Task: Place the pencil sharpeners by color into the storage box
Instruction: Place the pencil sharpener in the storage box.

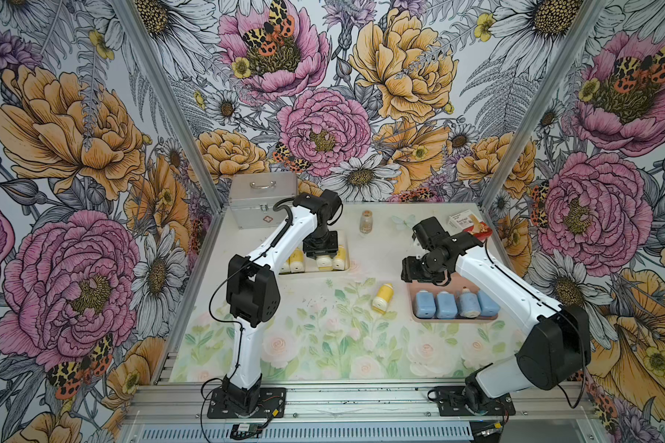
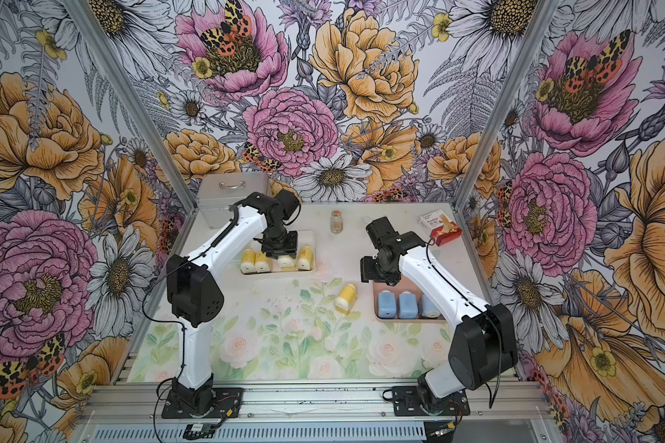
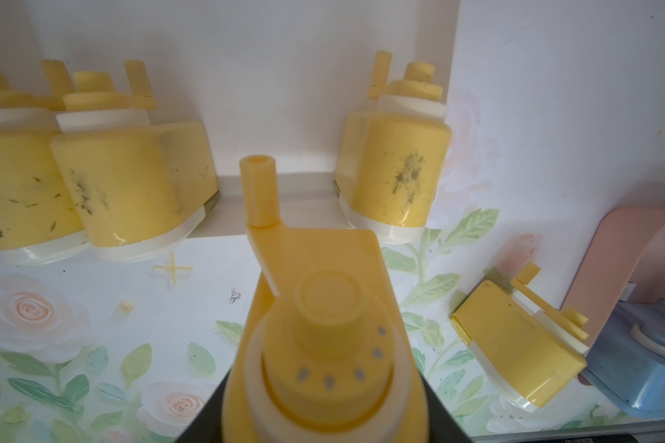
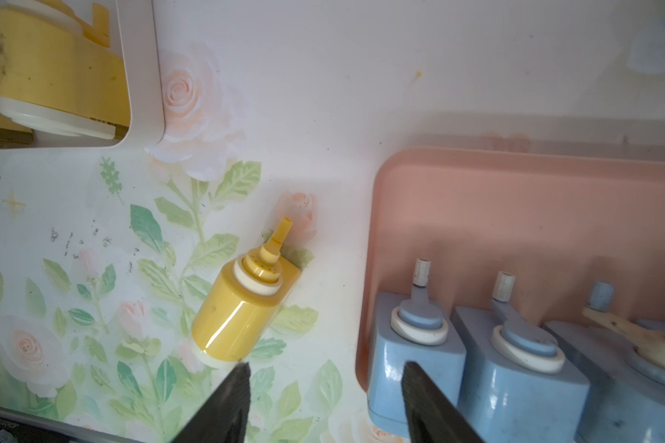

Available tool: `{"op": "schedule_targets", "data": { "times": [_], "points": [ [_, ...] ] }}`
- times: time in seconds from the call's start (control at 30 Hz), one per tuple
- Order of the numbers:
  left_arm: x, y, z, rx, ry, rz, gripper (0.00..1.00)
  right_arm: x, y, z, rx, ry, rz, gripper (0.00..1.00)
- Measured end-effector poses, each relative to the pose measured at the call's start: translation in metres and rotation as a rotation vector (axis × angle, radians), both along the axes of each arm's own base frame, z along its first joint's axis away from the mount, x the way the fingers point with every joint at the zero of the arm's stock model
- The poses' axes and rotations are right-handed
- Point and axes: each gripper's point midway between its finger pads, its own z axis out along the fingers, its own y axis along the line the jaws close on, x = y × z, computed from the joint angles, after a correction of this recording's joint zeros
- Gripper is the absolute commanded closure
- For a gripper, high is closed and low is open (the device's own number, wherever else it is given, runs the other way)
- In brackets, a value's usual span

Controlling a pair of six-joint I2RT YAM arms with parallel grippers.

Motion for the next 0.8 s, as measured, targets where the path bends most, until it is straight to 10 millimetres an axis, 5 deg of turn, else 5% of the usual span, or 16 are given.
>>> {"op": "schedule_targets", "data": {
  "times": [0.3, 0.8],
  "points": [
    [0.021, -0.004, -0.010, 0.007, 0.007, -0.001, 0.66, 0.000, 0.000, -0.001, -0.002, -0.001, 0.000, 0.35],
    [0.030, 0.018, -0.012, 0.022, 0.018, 0.025, 0.66, 0.002, 0.000, -0.002, 0.000, -0.007, 0.000, 0.35]
  ]
}}
